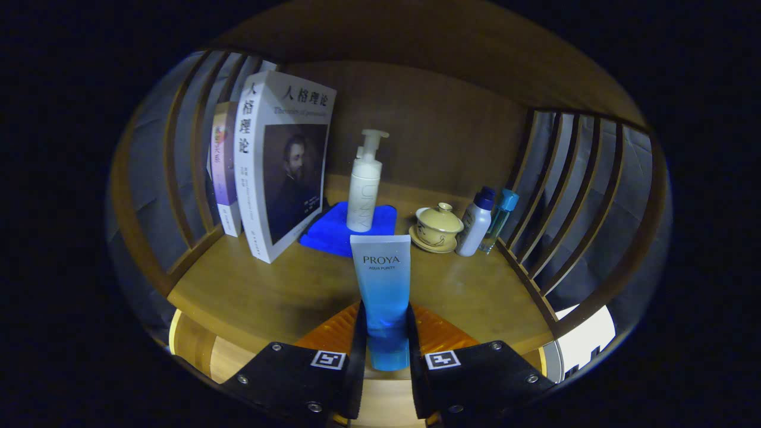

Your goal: Pull open the drawer, take out the items inside it, and place them on the countertop above the cabinet.

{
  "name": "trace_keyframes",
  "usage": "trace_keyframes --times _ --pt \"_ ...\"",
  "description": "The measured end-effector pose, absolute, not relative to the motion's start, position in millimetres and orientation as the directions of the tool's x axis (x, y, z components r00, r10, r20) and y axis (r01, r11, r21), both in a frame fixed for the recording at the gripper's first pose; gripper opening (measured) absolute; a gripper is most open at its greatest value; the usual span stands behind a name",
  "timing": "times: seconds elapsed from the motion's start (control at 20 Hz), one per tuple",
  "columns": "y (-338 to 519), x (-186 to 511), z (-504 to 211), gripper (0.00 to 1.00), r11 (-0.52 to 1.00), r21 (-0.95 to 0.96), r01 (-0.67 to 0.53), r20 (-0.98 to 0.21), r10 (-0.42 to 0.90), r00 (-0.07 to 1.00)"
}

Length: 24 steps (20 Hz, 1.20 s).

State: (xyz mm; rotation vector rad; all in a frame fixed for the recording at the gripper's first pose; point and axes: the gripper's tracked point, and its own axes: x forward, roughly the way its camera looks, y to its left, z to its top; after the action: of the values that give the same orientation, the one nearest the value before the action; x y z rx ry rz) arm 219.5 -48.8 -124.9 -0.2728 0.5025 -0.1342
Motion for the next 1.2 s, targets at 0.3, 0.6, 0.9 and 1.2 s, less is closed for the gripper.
trace_keyframes --times 0.3,0.6,0.9,1.2 --pt "-51 242 -144 0.4 0.966 -0.257 0.018 -0.492 -0.147 0.858" --pt "-51 252 -155 0.46 0.969 -0.247 -0.006 -0.501 -0.122 0.857" --pt "-42 238 -146 0.71 0.958 -0.281 -0.061 -0.49 -0.089 0.867" --pt "-27 154 -110 0.95 0.959 -0.283 -0.026 -0.392 -0.091 0.916"
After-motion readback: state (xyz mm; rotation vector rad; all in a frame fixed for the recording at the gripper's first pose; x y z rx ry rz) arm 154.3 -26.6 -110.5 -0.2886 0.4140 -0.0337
